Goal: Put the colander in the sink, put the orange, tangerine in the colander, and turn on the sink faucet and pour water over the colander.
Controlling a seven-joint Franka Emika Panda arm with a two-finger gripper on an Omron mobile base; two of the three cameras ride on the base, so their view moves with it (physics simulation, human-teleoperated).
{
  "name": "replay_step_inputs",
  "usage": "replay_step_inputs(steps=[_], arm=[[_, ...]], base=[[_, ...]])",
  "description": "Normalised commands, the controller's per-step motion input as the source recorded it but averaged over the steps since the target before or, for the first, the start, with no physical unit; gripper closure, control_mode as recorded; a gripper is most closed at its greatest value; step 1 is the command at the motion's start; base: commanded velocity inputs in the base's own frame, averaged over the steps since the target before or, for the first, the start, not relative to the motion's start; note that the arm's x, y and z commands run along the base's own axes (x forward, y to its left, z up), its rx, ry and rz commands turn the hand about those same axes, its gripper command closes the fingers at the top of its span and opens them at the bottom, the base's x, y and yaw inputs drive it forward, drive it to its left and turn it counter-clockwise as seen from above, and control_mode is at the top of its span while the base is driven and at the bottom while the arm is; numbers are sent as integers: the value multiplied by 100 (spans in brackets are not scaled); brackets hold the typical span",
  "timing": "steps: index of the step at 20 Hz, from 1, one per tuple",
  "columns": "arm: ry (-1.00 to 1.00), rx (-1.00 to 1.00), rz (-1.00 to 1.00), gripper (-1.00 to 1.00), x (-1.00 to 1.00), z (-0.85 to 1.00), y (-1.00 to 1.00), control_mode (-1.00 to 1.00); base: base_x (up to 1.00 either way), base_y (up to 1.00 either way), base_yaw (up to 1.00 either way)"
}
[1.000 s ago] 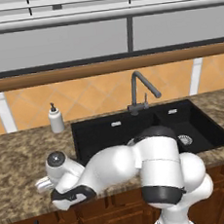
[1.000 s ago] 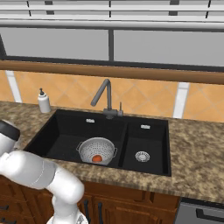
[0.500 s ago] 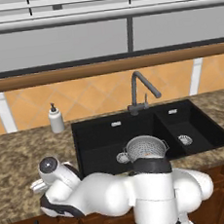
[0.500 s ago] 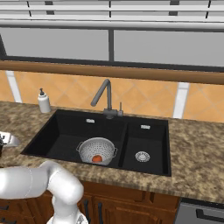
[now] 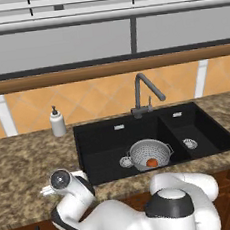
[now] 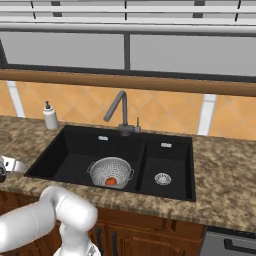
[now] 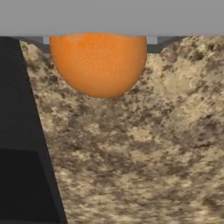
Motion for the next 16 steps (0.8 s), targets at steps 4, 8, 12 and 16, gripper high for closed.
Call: replay_step_inputs(steps=[4, 8, 12, 16], arm=[[-4, 14, -15, 100, -9, 27, -41, -100], [-16, 27, -11, 100, -17, 100, -16, -100], [-5, 25, -12, 100, -39, 100, -58, -100], [3, 6, -11, 100, -34, 69, -98, -100]], base=[[0, 0, 0], [0, 0, 0], [0, 0, 0], [0, 0, 0]])
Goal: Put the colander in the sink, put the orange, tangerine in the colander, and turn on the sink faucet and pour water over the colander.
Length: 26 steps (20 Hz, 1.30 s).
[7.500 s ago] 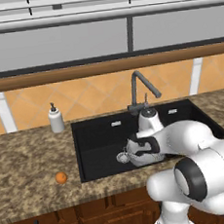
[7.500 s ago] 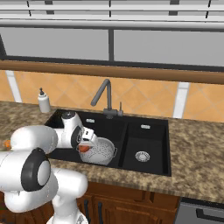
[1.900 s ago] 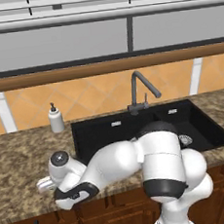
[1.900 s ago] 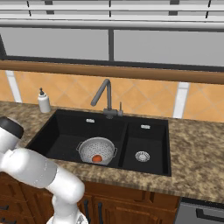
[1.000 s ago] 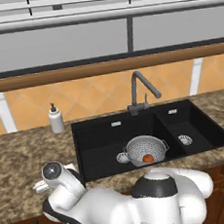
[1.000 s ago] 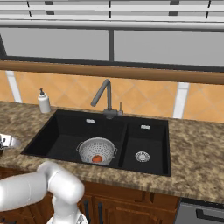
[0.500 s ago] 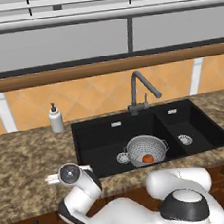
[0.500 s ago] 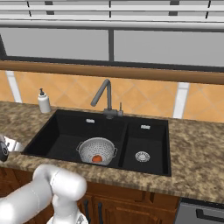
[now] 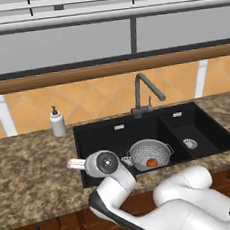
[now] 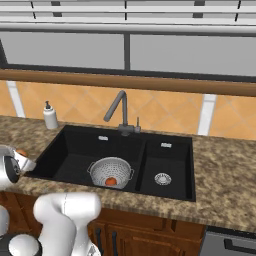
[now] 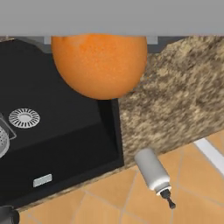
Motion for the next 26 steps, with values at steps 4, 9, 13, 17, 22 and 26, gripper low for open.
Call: replay_step_inputs(steps=[4, 9, 13, 17, 22, 26], arm=[[13, 0, -4, 100, -21, 19, -100, -100], [16, 0, -2, 100, -3, 5, -100, -100], [14, 0, 0, 100, 0, 0, -100, -100], [5, -1, 0, 100, 25, -19, -90, -100], [3, -5, 0, 100, 42, -37, -68, -100], [3, -12, 0, 100, 29, -69, -54, -100]], base=[[0, 0, 0], [0, 0, 0], [0, 0, 0], [0, 0, 0], [0, 0, 0], [0, 0, 0]])
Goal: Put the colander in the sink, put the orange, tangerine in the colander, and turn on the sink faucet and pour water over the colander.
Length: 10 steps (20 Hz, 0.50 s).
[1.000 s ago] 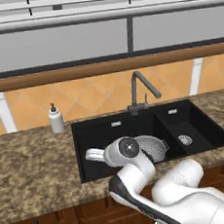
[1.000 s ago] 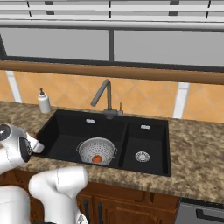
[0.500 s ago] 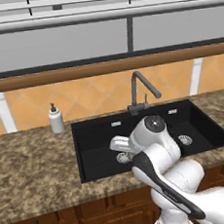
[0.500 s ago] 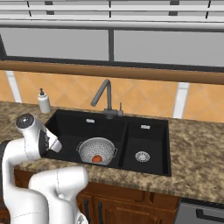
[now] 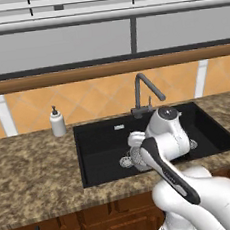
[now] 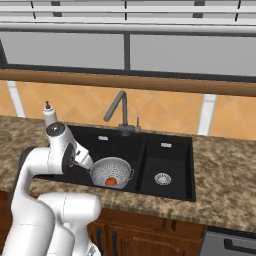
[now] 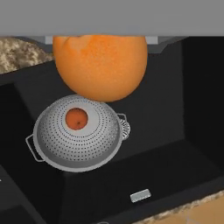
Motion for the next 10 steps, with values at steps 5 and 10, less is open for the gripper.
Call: replay_step_inputs(steps=[5, 10], arm=[[1, -22, 0, 100, 18, -88, -21, -100], [-8, -10, 0, 100, 0, -87, -44, -100]], base=[[0, 0, 0], [0, 0, 0]])
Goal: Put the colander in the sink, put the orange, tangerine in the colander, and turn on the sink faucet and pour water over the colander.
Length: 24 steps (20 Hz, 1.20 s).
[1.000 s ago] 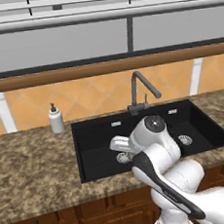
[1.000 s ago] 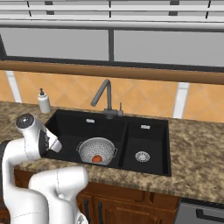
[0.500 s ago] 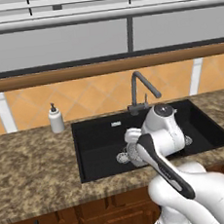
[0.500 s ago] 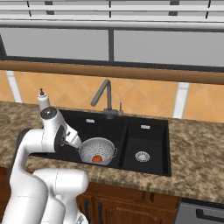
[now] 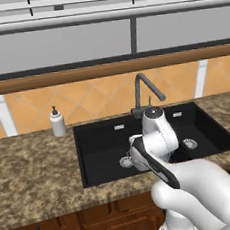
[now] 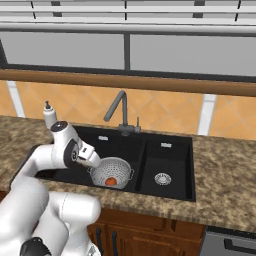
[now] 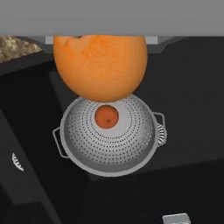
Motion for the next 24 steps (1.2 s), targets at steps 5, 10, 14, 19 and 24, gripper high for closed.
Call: replay_step_inputs(steps=[5, 10, 14, 19, 24], arm=[[-15, -1, 0, 100, 0, -86, -60, -100], [-18, -5, 0, 100, -1, -99, -26, -100], [-16, -4, 0, 100, -1, -100, -1, -100], [-22, -1, 0, 100, -18, -100, -1, -100], [-8, 0, 0, 100, -43, -100, -14, -100]], base=[[0, 0, 0], [0, 0, 0], [0, 0, 0], [0, 0, 0], [0, 0, 0]])
